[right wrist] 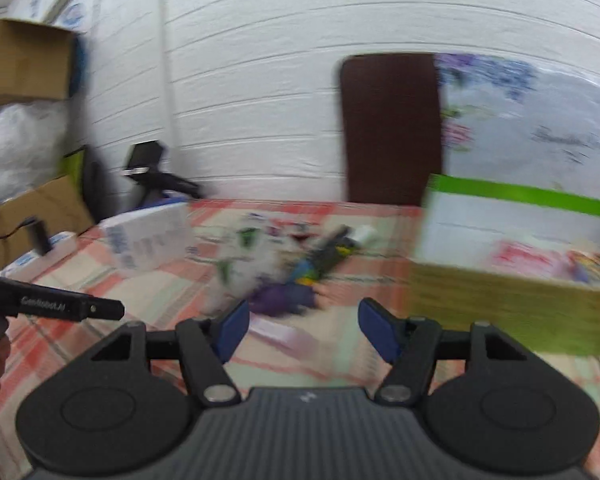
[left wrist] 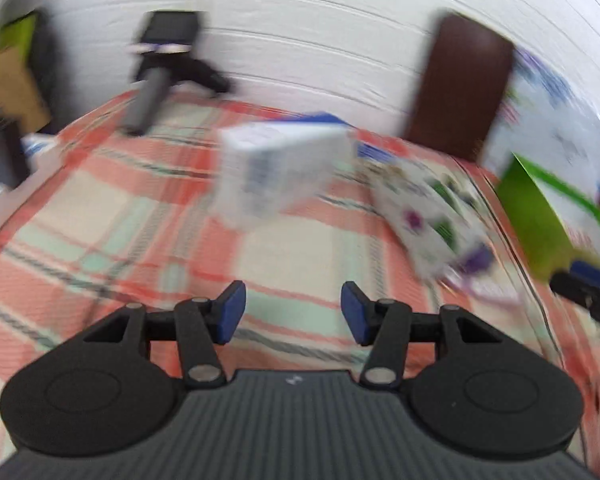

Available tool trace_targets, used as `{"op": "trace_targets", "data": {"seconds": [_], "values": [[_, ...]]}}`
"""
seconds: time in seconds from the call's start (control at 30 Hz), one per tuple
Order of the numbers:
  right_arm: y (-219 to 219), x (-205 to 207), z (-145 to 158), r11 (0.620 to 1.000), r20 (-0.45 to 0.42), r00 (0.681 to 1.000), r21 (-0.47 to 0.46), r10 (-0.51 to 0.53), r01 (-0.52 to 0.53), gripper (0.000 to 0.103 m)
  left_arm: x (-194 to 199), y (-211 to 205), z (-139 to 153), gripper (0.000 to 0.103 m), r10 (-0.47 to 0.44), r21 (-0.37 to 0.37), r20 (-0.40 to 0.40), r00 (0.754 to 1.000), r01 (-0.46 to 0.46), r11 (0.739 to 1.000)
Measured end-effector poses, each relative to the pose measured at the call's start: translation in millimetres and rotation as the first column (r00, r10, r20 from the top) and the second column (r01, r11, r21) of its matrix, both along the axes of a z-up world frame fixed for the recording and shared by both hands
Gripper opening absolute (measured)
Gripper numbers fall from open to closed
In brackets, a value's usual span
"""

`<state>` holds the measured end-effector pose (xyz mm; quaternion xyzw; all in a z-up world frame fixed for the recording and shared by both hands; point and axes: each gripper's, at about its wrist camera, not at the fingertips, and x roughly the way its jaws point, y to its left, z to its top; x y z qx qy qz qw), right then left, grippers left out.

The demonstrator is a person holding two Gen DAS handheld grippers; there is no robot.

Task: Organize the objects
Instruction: 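Reach the right gripper to the white HP box and grasp it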

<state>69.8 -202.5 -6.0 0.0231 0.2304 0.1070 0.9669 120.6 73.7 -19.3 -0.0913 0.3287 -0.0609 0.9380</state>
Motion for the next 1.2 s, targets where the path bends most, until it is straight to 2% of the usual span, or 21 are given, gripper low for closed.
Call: {"op": "trace_targets", "data": {"seconds": [0.1, 0.17, 0.27, 0.37, 0.47, 0.53, 0.6, 0.67, 0.73, 0.77, 0.87, 0.93, 1.0, 1.03, 1.1, 1.2], "values": [[26, 39, 15, 0.997, 0.004, 0.999, 0.059, 0.046, -0.046, 0.063, 21, 46, 25, 0.055, 0.112, -0.171, 0.042, 0.993, -0.104, 0.98], [41, 78, 27, 0.993, -0.01, 0.999, 0.104, 0.052, -0.05, 0.059, 37, 61, 43, 0.055, 0.17, -0.228, 0.095, 0.981, -0.145, 0.963], [64, 144, 34, 0.985, -0.064, 0.997, 0.172, 0.042, -0.03, 0.055, 62, 69, 54, 0.055, 0.232, -0.263, 0.144, 0.962, -0.188, 0.946], [87, 201, 25, 0.976, -0.164, 0.985, 0.214, 0.062, -0.026, 0.055, 88, 68, 43, 0.053, 0.221, -0.304, 0.08, 0.972, -0.188, 0.934], [104, 229, 8, 0.981, -0.239, 0.968, 0.194, 0.074, -0.027, 0.054, 103, 59, 23, 0.053, 0.165, -0.282, 0.009, 0.986, -0.156, 0.947], [109, 224, 0, 0.985, -0.26, 0.961, 0.167, 0.095, -0.052, 0.049, 101, 51, 12, 0.053, 0.117, -0.271, -0.015, 0.993, -0.117, 0.955], [103, 202, -8, 0.986, -0.267, 0.957, 0.149, 0.115, -0.076, 0.048, 89, 46, 3, 0.053, 0.053, -0.272, -0.032, 0.998, -0.059, 0.961], [93, 167, -18, 0.985, -0.27, 0.954, 0.145, 0.13, -0.094, 0.048, 69, 44, -5, 0.053, -0.009, -0.287, -0.042, 0.999, -0.004, 0.958], [82, 124, -26, 0.984, -0.243, 0.96, 0.14, 0.141, -0.109, 0.05, 47, 51, -13, 0.054, -0.021, -0.323, -0.056, 0.998, 0.002, 0.947], [78, 103, -28, 0.986, -0.209, 0.968, 0.119, 0.141, -0.118, 0.051, 38, 56, -15, 0.054, -0.024, -0.345, -0.067, 0.997, -0.001, 0.938], [78, 57, -28, 0.989, -0.111, 0.983, 0.019, 0.148, -0.147, 0.068, 21, 69, -17, 0.054, -0.021, -0.406, -0.091, 0.996, -0.018, 0.914], [89, 50, -25, 0.98, -0.083, 0.978, -0.052, 0.189, -0.193, 0.072, 21, 67, -12, 0.054, -0.034, -0.423, -0.086, 0.996, -0.005, 0.906], [101, 57, -22, 0.967, -0.08, 0.971, -0.103, 0.224, -0.231, 0.088, 31, 61, -5, 0.061, -0.051, -0.423, -0.071, 0.996, 0.016, 0.906], [106, 63, -23, 0.96, -0.087, 0.966, -0.116, 0.244, -0.253, 0.092, 35, 57, -2, 0.063, -0.052, -0.414, -0.065, 0.996, 0.021, 0.91], [116, 75, -28, 0.948, -0.089, 0.96, -0.156, 0.264, -0.275, 0.092, 48, 49, 0, 0.064, -0.057, -0.384, -0.056, 0.997, 0.031, 0.923], [128, 94, -42, 0.933, -0.138, 0.951, -0.198, 0.276, -0.3, 0.096, 66, 37, -8, 0.063, -0.074, -0.353, -0.106, 0.992, 0.032, 0.935]]}}
